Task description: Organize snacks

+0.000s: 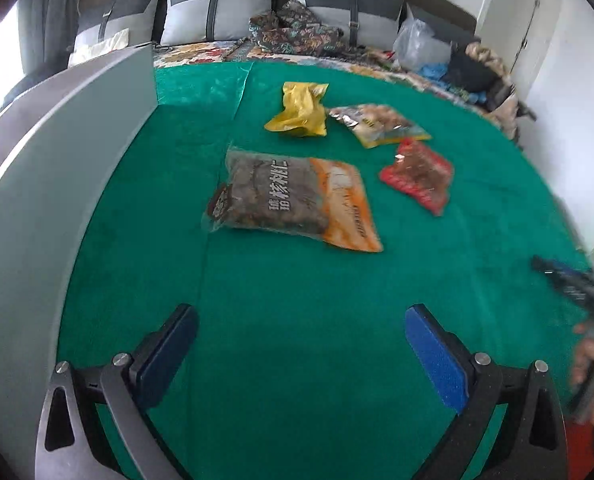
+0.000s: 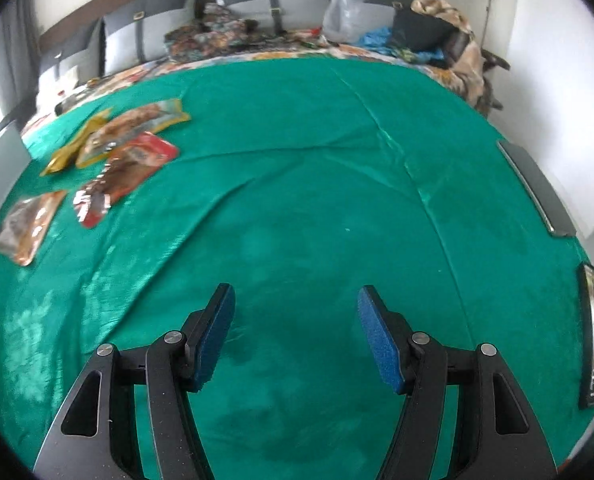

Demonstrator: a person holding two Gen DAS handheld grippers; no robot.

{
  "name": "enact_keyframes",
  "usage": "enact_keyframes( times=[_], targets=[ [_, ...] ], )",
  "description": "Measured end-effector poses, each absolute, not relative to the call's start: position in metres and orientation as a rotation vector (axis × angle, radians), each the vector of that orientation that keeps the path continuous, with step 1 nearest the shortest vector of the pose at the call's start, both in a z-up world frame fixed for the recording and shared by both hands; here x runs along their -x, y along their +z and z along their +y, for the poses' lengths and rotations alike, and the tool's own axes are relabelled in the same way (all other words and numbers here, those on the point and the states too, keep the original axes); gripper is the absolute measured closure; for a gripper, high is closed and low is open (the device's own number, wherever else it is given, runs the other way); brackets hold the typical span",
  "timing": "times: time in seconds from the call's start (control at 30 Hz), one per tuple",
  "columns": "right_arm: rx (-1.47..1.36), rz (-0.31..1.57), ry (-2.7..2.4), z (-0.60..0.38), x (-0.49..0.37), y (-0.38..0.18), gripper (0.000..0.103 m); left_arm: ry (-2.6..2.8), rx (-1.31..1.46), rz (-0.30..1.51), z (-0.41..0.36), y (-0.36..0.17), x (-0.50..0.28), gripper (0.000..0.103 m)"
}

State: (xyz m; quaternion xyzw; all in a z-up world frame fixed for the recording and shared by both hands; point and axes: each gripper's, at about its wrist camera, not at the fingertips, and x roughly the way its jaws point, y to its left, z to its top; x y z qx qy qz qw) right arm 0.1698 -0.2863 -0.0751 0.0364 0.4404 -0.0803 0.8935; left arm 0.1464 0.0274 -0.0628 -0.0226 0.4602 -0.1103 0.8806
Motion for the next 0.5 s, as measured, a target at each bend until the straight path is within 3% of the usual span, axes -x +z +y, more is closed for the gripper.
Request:
enact_keyframes(
  times=[0.5],
  targets=[
    [-0.091,0.905,-0.177,-0.294,-0.157,-0.08,0.022,-0.158,-0.052,0.952,0.024,-0.09,-0.161,0.0]
  ],
)
